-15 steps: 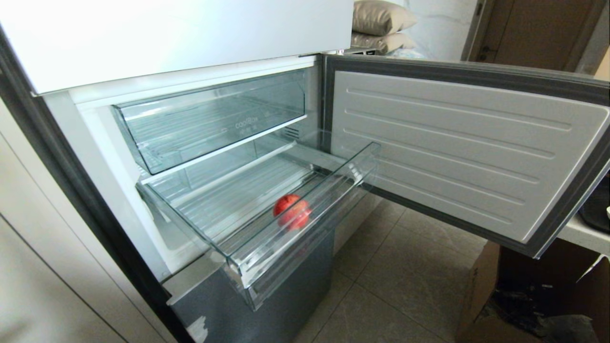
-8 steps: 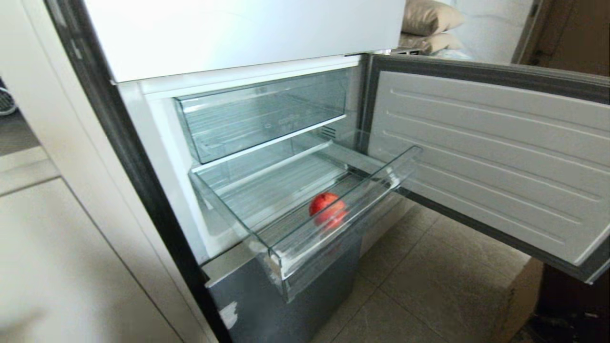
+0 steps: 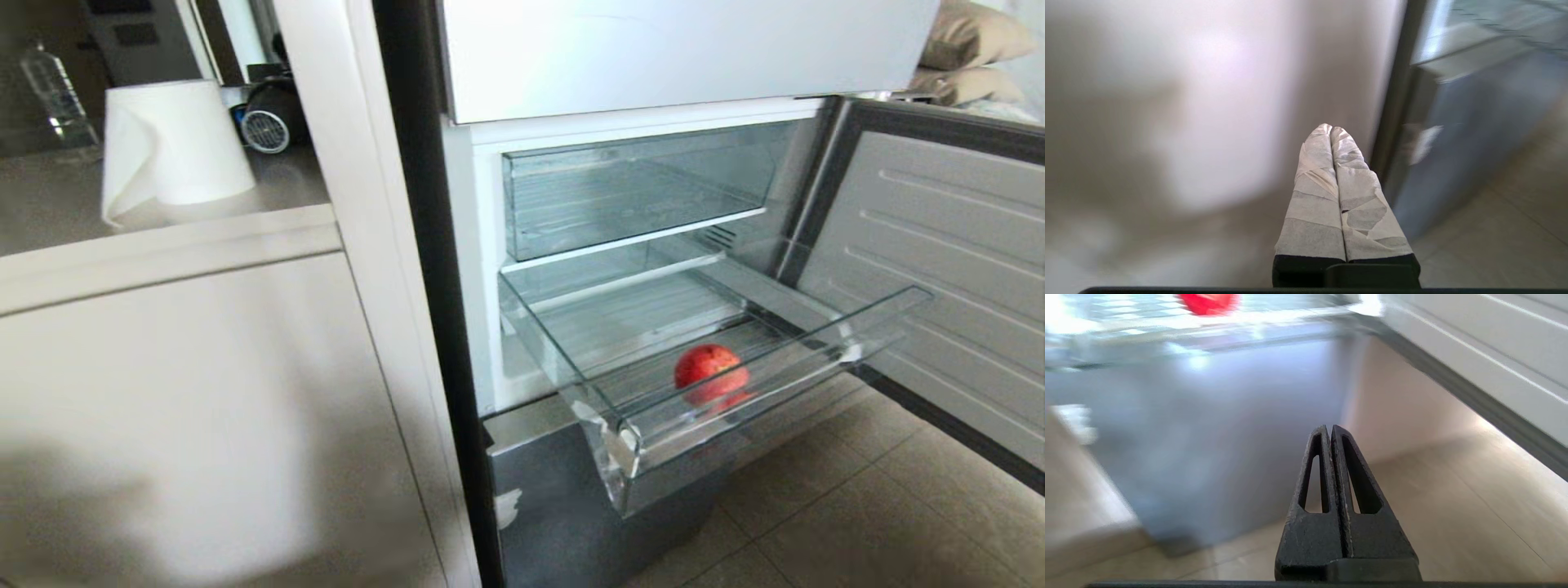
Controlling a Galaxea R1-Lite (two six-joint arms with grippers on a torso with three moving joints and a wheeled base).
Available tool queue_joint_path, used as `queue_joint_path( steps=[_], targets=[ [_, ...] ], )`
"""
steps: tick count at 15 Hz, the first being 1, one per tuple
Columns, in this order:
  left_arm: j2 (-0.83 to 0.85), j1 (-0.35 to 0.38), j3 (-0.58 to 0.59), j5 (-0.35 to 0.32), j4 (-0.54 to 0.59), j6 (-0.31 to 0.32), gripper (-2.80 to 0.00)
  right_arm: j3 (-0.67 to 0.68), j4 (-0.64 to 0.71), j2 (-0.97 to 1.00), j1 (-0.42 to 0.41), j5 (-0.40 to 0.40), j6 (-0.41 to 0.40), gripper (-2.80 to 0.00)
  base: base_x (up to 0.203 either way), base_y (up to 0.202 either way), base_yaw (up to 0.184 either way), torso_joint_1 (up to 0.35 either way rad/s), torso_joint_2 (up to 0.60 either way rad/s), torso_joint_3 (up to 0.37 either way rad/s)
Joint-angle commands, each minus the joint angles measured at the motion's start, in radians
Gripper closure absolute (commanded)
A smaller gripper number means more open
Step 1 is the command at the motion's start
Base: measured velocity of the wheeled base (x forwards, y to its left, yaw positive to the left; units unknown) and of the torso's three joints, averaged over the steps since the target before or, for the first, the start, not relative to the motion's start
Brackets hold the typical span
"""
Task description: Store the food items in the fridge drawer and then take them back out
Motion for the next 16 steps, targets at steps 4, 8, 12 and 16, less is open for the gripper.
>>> queue_joint_path(
  steps=[4, 8, 12, 16],
  targets=[
    [0.0, 0.0, 0.0, 0.0, 0.0, 0.0, 0.0, 0.0, -0.002, 0.002, 0.0, -0.004, 0.033, 0.0, 0.003, -0.006, 0.171, 0.0, 0.0, 0.003],
    [0.0, 0.0, 0.0, 0.0, 0.0, 0.0, 0.0, 0.002, -0.001, 0.044, 0.0, 0.002, 0.02, 0.0, 0.0, -0.003, 0.042, 0.0, 0.0, 0.001],
    [0.0, 0.0, 0.0, 0.0, 0.0, 0.001, 0.0, -0.116, -0.107, 0.276, -0.007, -0.02, 0.053, 0.0, 0.0, 0.0, 0.0, 0.0, 0.0, 0.0],
    [0.0, 0.0, 0.0, 0.0, 0.0, 0.0, 0.0, -0.533, -0.14, 0.601, -0.025, -0.049, 0.097, 0.0, 0.0, 0.0, 0.0, 0.0, 0.0, 0.0]
  ],
)
